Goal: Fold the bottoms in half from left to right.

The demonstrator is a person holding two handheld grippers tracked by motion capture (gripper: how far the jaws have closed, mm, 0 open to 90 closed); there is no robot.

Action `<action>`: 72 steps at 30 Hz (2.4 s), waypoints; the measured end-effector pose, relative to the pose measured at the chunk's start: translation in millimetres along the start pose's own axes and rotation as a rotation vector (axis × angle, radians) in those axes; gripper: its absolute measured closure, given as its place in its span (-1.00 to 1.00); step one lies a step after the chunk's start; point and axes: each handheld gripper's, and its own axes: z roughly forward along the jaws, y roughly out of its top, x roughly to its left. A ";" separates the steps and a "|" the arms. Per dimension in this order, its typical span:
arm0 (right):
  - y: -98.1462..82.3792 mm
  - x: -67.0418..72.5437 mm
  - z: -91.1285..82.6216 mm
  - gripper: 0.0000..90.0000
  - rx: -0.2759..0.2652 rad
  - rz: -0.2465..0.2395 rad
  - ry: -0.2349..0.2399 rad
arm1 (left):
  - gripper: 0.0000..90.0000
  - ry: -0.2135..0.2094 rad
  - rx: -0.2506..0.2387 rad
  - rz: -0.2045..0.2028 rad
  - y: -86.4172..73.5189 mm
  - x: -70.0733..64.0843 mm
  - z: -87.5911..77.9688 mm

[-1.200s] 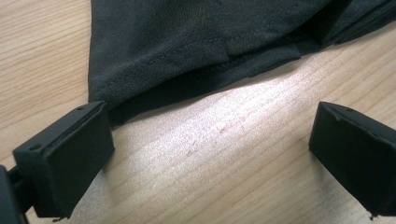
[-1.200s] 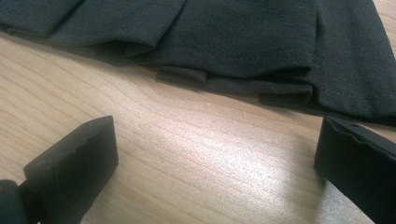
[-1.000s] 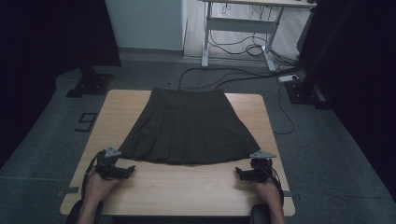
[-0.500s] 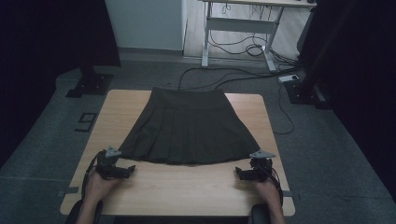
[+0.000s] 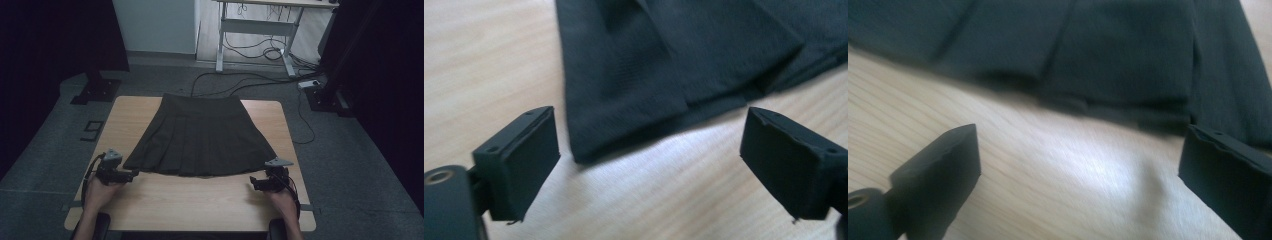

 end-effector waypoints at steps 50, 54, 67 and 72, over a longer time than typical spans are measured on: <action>33.8 -2.6 38.3 0.09 0.059 0.008 -0.031 | 0.52 -0.037 0.065 0.049 12.4 3.9 28.7; 33.8 -9.0 38.1 0.09 0.060 0.010 -0.040 | 0.51 -0.041 0.075 0.059 12.6 -3.2 28.2; 32.5 -31.4 36.6 0.09 0.057 0.030 -0.072 | 0.49 -0.093 0.092 0.124 10.1 -39.4 26.9; 31.8 -40.7 35.7 0.09 0.057 0.042 -0.081 | 0.48 -0.120 0.095 0.158 10.3 -56.5 28.1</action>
